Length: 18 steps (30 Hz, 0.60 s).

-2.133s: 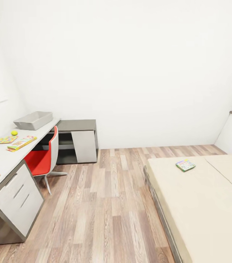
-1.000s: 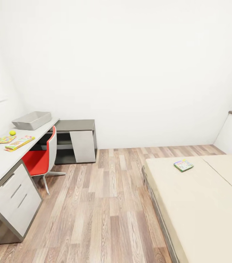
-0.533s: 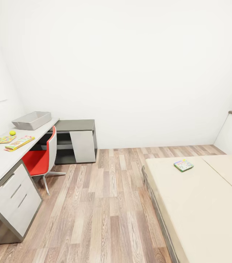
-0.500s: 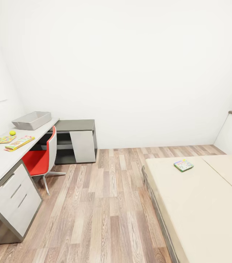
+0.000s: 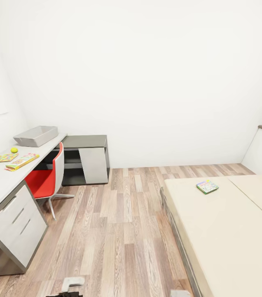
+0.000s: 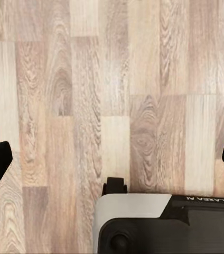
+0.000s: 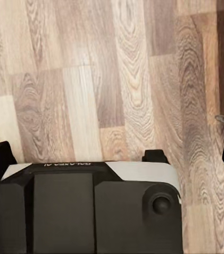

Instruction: Put all the toys in the child's room - the three board games (two on the bed and one on the table), the two jigsaw puzzles on the table, and the tennis ball on the table - inside the toy box on the table in the child's room.

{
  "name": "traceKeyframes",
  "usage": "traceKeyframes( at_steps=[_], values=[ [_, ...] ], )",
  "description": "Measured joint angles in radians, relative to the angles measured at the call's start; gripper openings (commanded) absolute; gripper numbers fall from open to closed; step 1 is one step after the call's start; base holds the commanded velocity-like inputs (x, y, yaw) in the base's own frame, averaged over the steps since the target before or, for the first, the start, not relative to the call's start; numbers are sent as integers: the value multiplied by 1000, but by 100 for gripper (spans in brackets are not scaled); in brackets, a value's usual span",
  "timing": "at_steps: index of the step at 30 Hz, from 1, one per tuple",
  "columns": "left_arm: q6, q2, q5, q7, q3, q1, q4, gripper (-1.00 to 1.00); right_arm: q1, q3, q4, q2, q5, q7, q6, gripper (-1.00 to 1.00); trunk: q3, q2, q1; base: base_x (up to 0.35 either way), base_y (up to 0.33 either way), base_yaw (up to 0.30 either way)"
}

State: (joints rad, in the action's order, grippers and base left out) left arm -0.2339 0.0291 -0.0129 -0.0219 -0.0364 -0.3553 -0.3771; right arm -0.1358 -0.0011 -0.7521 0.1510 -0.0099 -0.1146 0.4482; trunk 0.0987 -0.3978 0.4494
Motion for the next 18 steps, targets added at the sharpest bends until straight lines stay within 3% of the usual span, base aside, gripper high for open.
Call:
traceKeyframes(
  at_steps=[6, 9, 18],
  values=[
    [-26, -1, -2, 0, -4, -14, -69, 100, -7, 2, -16, 8, 1, -2, 11, 100, 0, 0, 0, 0, 0, 0],
    [-72, 4, -3, 2, -4, -16, -133, 100, -9, 2, -34, 13, 1, -1, 23, 100, 0, 0, 0, 0, 0, 0],
    [-125, 10, -5, 6, -4, -17, -186, 100, -29, -5, -147, 21, -3, 3, 207, 100, 0, 0, 0, 0, 0, 0]
  ],
)
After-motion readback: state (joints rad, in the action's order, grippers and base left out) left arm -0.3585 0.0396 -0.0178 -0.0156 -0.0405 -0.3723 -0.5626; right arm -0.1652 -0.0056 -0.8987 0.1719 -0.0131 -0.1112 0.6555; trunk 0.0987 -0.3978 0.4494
